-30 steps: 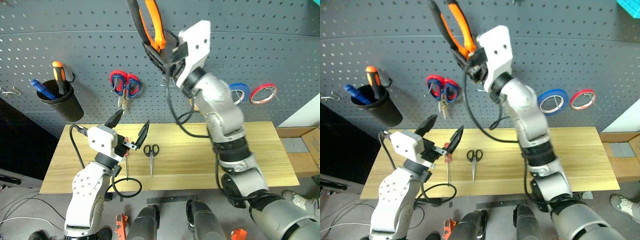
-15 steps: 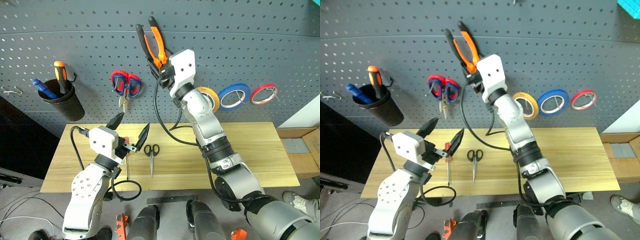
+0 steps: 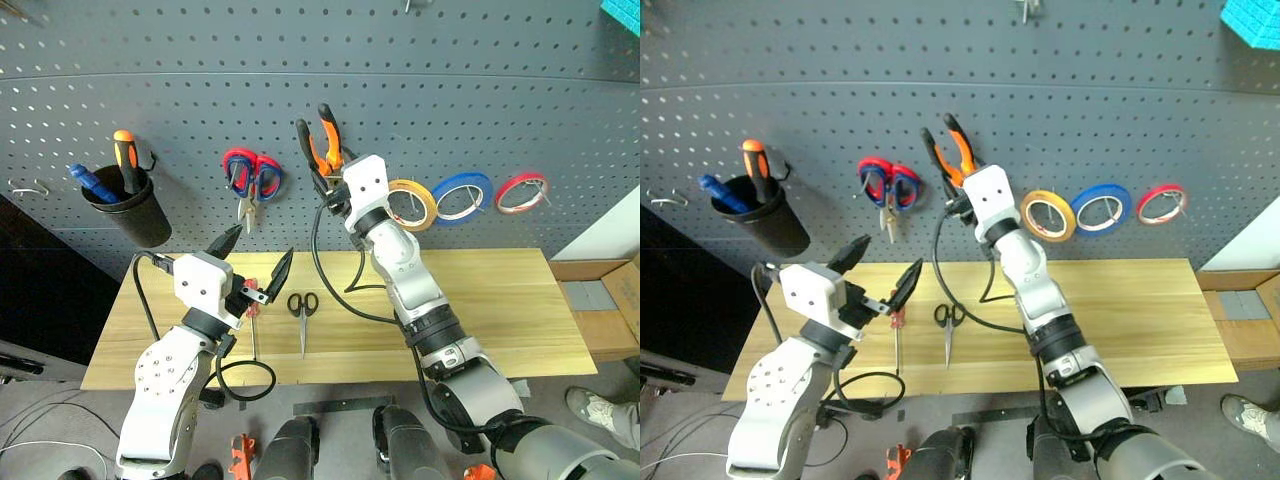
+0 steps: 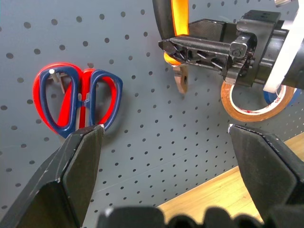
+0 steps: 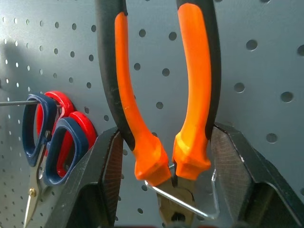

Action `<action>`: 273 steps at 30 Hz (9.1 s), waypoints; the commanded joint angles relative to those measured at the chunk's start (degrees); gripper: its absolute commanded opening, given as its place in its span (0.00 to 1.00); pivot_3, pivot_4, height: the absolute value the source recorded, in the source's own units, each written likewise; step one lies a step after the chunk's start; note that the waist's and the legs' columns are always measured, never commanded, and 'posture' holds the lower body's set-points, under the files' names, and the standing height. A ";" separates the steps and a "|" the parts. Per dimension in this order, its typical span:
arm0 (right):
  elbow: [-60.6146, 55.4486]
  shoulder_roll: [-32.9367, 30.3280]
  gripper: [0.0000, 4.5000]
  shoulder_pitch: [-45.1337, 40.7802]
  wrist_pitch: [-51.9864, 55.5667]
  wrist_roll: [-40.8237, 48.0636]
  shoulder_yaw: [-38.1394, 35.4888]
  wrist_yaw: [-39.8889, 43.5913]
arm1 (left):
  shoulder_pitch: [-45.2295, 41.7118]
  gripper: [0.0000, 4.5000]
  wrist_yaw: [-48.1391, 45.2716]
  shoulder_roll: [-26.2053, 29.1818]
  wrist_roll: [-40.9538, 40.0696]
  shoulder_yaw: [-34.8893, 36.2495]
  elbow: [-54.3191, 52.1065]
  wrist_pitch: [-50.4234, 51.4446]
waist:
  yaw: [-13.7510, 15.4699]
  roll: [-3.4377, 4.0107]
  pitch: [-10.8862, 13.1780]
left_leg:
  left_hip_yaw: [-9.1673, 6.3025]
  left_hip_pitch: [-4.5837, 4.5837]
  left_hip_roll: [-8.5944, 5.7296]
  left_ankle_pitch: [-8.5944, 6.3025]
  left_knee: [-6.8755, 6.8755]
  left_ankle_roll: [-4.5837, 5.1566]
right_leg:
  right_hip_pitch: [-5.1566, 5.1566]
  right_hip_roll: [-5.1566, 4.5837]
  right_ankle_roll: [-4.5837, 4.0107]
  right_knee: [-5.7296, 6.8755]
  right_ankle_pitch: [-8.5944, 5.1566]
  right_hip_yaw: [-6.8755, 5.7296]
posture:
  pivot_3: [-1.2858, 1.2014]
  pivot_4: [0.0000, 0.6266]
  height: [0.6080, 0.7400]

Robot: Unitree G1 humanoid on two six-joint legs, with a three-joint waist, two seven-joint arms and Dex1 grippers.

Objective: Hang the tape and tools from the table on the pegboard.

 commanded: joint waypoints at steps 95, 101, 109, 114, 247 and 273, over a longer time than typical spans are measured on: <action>-53.53 -25.27 1.00 25.33 53.61 28.17 6.94 35.74 | -10.14 0.04 23.66 -15.16 18.46 -14.05 30.69 22.29 | -1.49 0.39 0.47 | -0.28 0.73 0.10 -0.50 0.67 0.46 | 1.39 -0.12 0.75 -0.36 -0.37 -0.21 | 0.48 0.34 1.00; -55.53 -26.08 1.00 21.73 53.55 33.10 6.51 39.45 | -3.65 0.04 24.53 -11.68 20.54 -12.94 17.73 2.32 | -0.11 0.40 0.43 | -0.44 0.05 0.06 -0.52 0.75 0.43 | 0.88 -0.16 0.46 -0.52 -0.19 -0.23 | 0.48 0.29 1.00; -52.77 -27.95 1.00 19.05 50.91 32.58 8.61 42.94 | -1.14 0.04 21.25 -10.16 20.05 -11.44 11.73 -11.60 | 0.22 0.41 0.04 | -0.28 -0.13 0.02 -0.51 0.75 0.44 | 0.57 -0.17 0.42 -0.40 -0.16 -0.29 | 0.49 0.22 1.00; -52.17 -26.76 1.00 17.62 50.05 34.47 7.70 44.08 | -0.61 0.04 21.85 -8.94 23.86 -10.40 6.56 -12.71 | 0.11 0.32 -0.21 | -0.24 -0.11 0.04 -0.51 0.76 0.45 | 0.54 -0.13 0.42 -0.31 -0.16 -0.32 | 0.49 0.21 1.00; -43.33 -16.42 1.00 5.67 49.54 38.40 4.83 43.89 | -14.69 0.17 26.64 -3.80 16.02 7.62 8.45 5.10 | 0.72 0.40 -1.96 | -0.39 0.48 0.01 -0.55 0.74 0.39 | 1.15 -0.07 0.36 -0.35 0.04 -0.40 | 0.53 0.19 1.00; -28.21 -8.76 1.00 -1.82 40.11 22.77 6.22 30.16 | -42.57 0.17 21.02 8.51 9.76 14.58 40.28 -10.76 | 2.50 -0.20 -2.51 | -0.24 -0.12 0.01 -0.28 0.80 -0.05 | 0.22 0.20 0.22 -0.14 0.14 -0.17 | 0.52 0.14 1.00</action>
